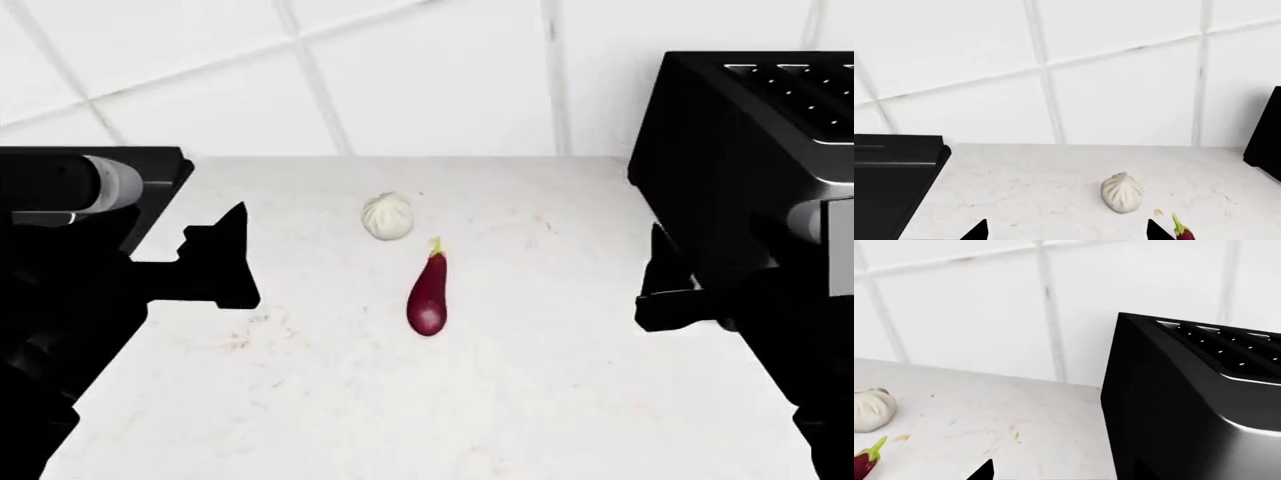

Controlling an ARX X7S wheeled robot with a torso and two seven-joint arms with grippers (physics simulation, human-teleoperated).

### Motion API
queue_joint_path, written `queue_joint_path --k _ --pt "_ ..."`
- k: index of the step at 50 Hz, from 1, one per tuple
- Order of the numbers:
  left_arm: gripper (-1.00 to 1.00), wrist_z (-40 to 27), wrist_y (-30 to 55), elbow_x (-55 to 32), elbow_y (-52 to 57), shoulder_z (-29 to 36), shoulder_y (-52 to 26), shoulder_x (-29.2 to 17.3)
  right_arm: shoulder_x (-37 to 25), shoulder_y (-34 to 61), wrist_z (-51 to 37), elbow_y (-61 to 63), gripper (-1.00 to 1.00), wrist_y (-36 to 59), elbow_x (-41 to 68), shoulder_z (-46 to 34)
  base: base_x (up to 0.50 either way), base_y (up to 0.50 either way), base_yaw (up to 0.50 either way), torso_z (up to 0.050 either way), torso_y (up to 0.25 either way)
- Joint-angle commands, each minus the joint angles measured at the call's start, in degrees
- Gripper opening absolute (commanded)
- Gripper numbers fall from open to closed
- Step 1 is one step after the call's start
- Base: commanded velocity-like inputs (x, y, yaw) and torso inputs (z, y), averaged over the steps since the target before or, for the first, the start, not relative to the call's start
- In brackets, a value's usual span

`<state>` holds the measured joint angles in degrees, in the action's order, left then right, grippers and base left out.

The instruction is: Place both pans onto different burners. Then place the eggplant and the dumpling on different pans.

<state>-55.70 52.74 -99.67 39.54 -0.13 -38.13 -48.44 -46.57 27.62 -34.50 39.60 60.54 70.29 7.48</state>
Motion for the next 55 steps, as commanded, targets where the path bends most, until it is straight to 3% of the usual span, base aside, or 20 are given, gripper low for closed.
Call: queue_joint_path --k 1,13,25,37,48,55 --pt "1.0 0.8 -0.6 0.7 -0.2 -0.7 1.1 -0.1 0.2 2.7 -1.9 0.3 1.0 2.6 2.8 -2.6 0.0 0.0 0.0 0.0 0.0" --pt "1.0 3.7 -0.9 3.2 -1.9 -0.6 2.5 0.7 2.9 13.0 -3.5 -3.4 1.0 7.8 6.1 -9.8 0.0 0.0 0.0 0.0 0.0" --pt "1.0 6.9 -0.5 3.1 -4.0 0.2 0.3 0.8 8.5 32.1 -4.5 -12.5 1.0 14.4 8.3 -17.6 0.0 0.0 0.0 0.0 0.0" --pt "1.0 9.9 0.7 3.6 -9.4 3.2 -4.7 2.3 15.7 46.8 7.3 -27.4 1.0 12.3 -3.9 -30.2 0.0 0.0 0.0 0.0 0.0" --pt "1.0 10.3 0.4 3.0 -10.3 2.8 -5.7 1.8 20.6 52.6 13.9 -36.0 1.0 9.6 -9.3 -36.7 0.0 0.0 0.0 0.0 0.0" --pt "1.0 11.5 0.3 4.1 -11.1 3.3 -6.2 2.4 22.3 50.8 11.0 -39.0 1.0 13.0 -5.9 -35.3 0.0 0.0 0.0 0.0 0.0"
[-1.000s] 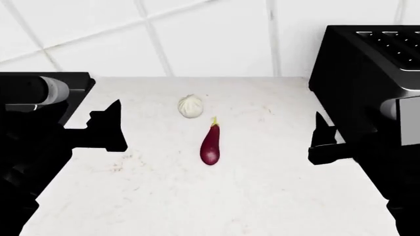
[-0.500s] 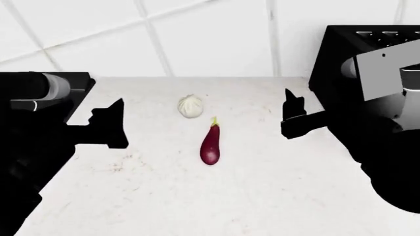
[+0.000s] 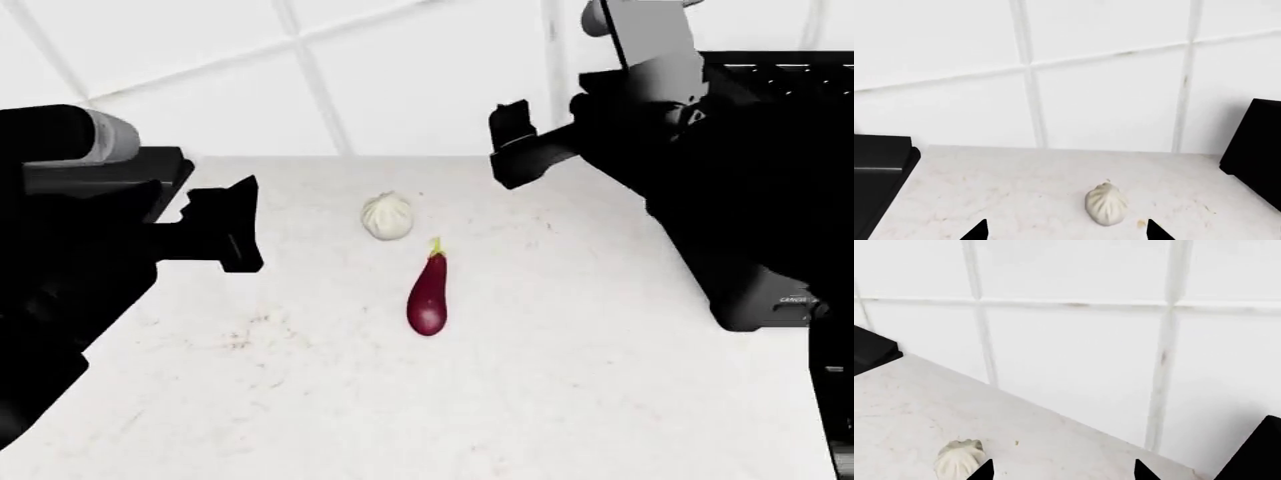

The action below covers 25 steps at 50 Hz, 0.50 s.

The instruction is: Place both pans onto different burners. Then place the eggplant and the dumpling on different pans.

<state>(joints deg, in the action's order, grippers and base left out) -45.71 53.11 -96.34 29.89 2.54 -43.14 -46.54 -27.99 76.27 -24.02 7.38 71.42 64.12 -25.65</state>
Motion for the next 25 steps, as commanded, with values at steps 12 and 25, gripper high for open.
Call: queue_joint_path --k 12,25 --pt "1.0 3.1 -0.9 2.0 -2.1 0.5 0.2 0.9 8.0 -2.5 -8.0 -10.8 1.0 6.2 5.8 0.9 0.0 0.0 0.0 0.0 0.0" --pt "1.0 3.4 -1.1 1.6 -2.1 0.7 0.2 0.9 10.7 -6.1 -10.6 -10.9 1.0 5.4 8.2 1.6 0.0 0.0 0.0 0.0 0.0"
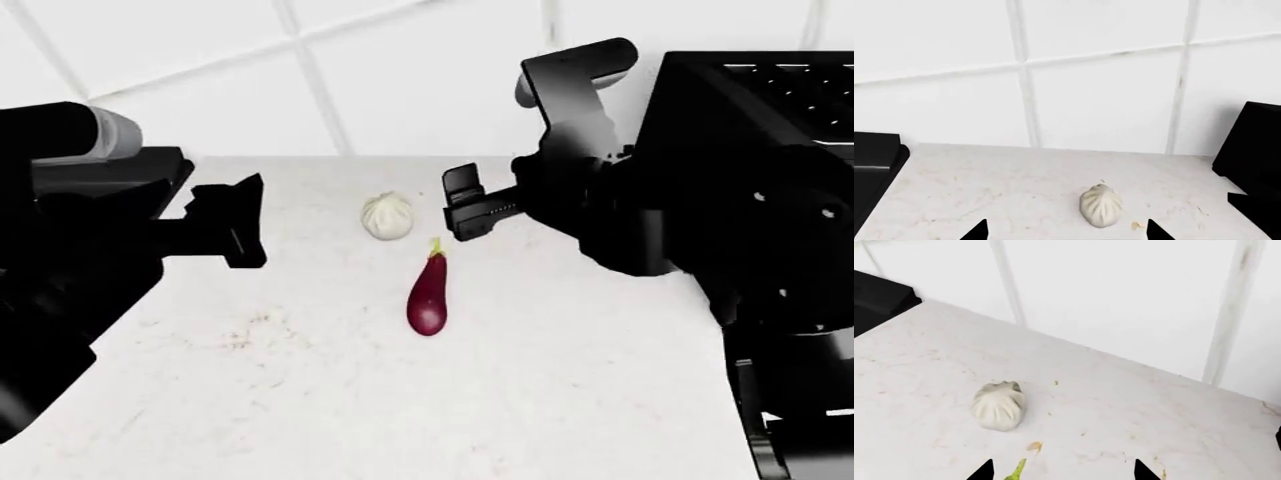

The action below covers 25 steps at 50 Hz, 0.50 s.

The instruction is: Place both pans onto different burners. Then place the eggplant and the dumpling on different pans.

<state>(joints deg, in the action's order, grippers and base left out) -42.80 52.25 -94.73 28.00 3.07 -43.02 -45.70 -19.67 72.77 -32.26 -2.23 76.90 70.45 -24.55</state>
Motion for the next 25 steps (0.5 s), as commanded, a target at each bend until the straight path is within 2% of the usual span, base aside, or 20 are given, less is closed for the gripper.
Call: queue_joint_path --k 1,25 --pt "1.0 0.5 -0.2 0.0 -0.2 0.2 0.0 0.1 2.5 -2.9 -2.3 -1.5 1.0 -0.4 1.7 0.4 0.0 0.0 0.0 0.0 0.0" --pt "1.0 2.6 -1.2 1.4 -1.0 -0.2 2.3 -0.2 5.9 -9.3 -1.2 -5.9 1.0 -5.8 1.2 -0.4 0.0 0.0 0.0 0.0 0.0"
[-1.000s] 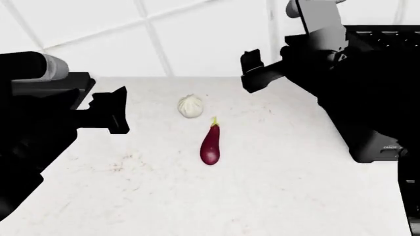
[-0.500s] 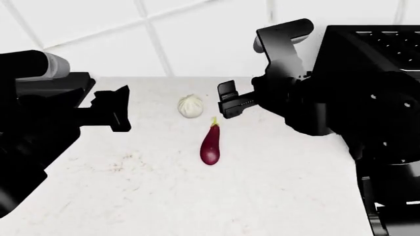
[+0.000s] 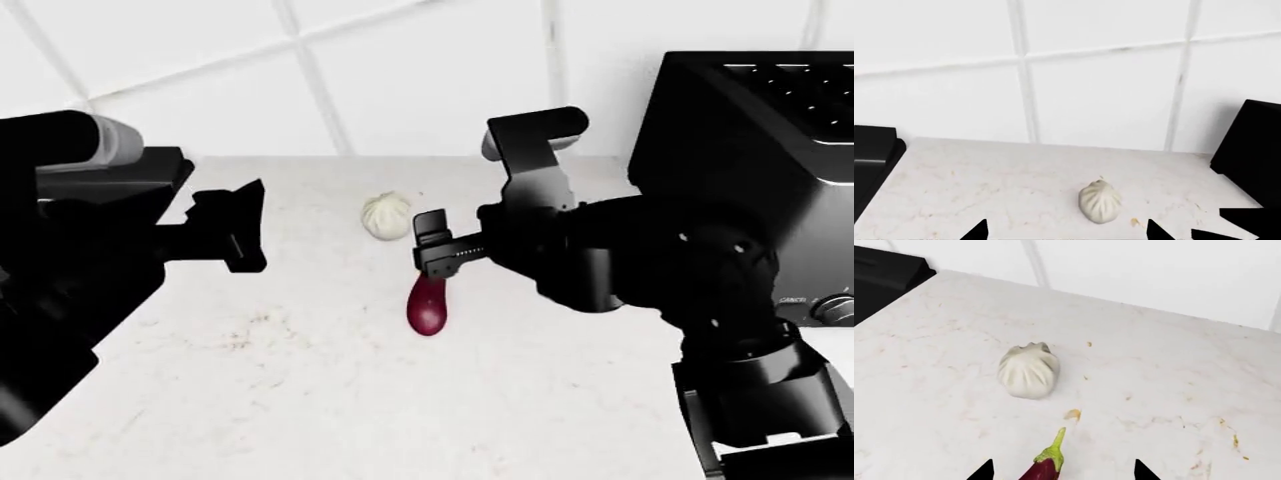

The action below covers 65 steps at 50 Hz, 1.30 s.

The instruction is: Place both pans onto different burners. Then place the eggplant and the dumpling on different pans.

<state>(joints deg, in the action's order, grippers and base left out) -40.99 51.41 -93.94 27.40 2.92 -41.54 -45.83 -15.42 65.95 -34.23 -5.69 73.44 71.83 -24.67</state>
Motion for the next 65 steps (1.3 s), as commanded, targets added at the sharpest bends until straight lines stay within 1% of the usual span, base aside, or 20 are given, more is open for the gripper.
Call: queue_joint_path --k 1,14,40,65 --pt "1.0 0.9 -0.4 0.8 -0.5 0.0 0.9 -0.1 1.8 -2.5 1.0 -2.9 1.0 -2.6 -0.3 -0.3 0.0 0.0 0.0 0.0 0.0" --pt "1.0 1.6 -0.8 1.6 -1.1 0.2 1.5 0.1 3.3 -4.5 3.4 -6.6 1.0 -6.2 -2.1 -1.6 0.0 0.0 0.0 0.0 0.0" --pt "1.0 2.7 -1.6 2.4 -1.4 0.2 2.8 0.0 5.8 -8.6 1.3 -9.9 1.0 -9.7 -0.1 0.3 0.0 0.0 0.0 0.0 0.0" --pt "1.0 3.3 -2.5 2.7 -1.6 -0.4 4.3 -0.5 7.1 -10.7 3.9 -13.0 1.0 -12.1 -1.6 -2.7 0.0 0.0 0.0 0.0 0.0"
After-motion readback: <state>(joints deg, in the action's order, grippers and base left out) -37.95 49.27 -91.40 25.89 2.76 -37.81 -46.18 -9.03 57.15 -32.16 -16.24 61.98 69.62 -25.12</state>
